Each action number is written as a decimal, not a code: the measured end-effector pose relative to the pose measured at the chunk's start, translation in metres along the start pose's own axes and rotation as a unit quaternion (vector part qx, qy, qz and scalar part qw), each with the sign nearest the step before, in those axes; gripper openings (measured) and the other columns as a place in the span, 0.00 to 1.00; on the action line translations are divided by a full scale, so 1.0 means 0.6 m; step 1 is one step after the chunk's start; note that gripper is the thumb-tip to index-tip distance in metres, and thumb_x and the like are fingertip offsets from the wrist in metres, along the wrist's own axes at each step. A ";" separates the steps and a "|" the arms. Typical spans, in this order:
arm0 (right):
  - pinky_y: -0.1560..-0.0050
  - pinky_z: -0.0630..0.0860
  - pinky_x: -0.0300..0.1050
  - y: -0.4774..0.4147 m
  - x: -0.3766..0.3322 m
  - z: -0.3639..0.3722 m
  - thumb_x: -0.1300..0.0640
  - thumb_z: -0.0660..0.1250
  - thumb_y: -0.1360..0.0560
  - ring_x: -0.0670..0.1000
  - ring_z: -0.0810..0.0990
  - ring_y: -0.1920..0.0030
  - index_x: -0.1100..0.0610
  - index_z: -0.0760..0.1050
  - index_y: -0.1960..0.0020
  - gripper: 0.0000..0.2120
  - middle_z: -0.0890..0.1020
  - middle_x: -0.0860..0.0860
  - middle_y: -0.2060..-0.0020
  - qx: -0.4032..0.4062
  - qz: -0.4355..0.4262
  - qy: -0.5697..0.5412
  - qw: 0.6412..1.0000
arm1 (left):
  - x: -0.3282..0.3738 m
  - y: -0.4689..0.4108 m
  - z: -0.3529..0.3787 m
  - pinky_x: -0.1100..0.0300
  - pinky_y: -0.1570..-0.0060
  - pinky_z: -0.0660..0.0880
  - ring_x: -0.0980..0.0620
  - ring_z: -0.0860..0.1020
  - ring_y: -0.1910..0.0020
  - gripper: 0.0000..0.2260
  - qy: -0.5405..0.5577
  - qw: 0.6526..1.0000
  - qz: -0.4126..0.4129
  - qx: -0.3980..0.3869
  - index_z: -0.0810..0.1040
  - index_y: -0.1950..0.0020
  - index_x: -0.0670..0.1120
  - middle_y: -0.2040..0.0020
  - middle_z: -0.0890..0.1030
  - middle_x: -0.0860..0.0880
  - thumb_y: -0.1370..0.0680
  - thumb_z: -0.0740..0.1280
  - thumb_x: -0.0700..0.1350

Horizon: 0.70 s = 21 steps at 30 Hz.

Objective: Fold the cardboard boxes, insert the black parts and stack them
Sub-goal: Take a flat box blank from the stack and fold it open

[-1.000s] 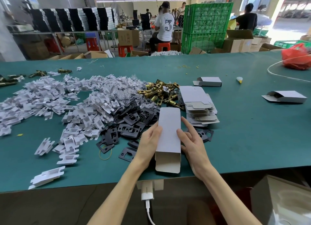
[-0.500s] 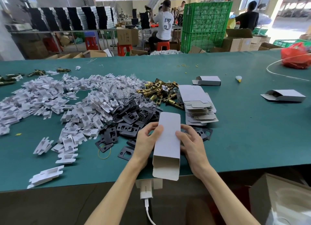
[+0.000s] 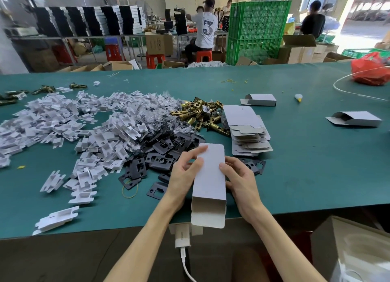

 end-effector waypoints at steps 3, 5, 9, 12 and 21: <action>0.44 0.80 0.67 0.002 -0.002 0.000 0.50 0.73 0.26 0.61 0.84 0.44 0.51 0.82 0.41 0.14 0.85 0.54 0.45 -0.007 0.002 -0.002 1.000 | 0.001 0.001 0.001 0.48 0.55 0.80 0.42 0.81 0.50 0.16 -0.023 1.000 -0.013 0.009 0.82 0.36 0.50 0.39 0.83 0.43 0.23 0.69 0.51; 0.44 0.79 0.67 0.002 -0.002 0.000 0.50 0.74 0.26 0.62 0.83 0.43 0.49 0.82 0.41 0.14 0.85 0.55 0.45 -0.010 0.003 -0.006 1.000 | -0.001 0.001 0.000 0.48 0.55 0.80 0.44 0.82 0.51 0.13 -0.026 0.999 -0.018 0.012 0.82 0.37 0.48 0.43 0.84 0.45 0.20 0.72 0.48; 0.42 0.79 0.65 0.003 -0.004 0.001 0.50 0.74 0.27 0.64 0.82 0.41 0.49 0.82 0.41 0.15 0.85 0.54 0.44 -0.005 0.003 -0.020 1.000 | -0.005 0.000 0.001 0.48 0.54 0.80 0.45 0.82 0.52 0.10 -0.037 0.999 -0.024 0.015 0.82 0.37 0.45 0.44 0.85 0.40 0.18 0.70 0.44; 0.40 0.80 0.63 0.004 -0.005 0.001 0.51 0.75 0.27 0.62 0.82 0.41 0.49 0.82 0.41 0.15 0.85 0.53 0.43 -0.002 0.000 -0.024 1.000 | -0.002 0.000 0.002 0.53 0.57 0.80 0.49 0.83 0.54 0.09 -0.036 0.999 -0.019 0.008 0.82 0.39 0.44 0.47 0.86 0.42 0.18 0.71 0.44; 0.47 0.83 0.59 0.008 -0.016 -0.001 0.51 0.80 0.30 0.59 0.85 0.47 0.55 0.79 0.38 0.23 0.86 0.57 0.45 0.017 0.040 -0.090 0.995 | -0.001 -0.001 0.011 0.49 0.42 0.82 0.44 0.81 0.39 0.25 -0.081 0.996 -0.002 -0.047 0.77 0.28 0.54 0.34 0.75 0.46 0.25 0.73 0.54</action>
Point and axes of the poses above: each hand's wrist, its own y-axis away from the middle knuckle, its own z-axis out of the palm, x = y × z, the point moved 1 cm from there along -y, towards the middle knuckle
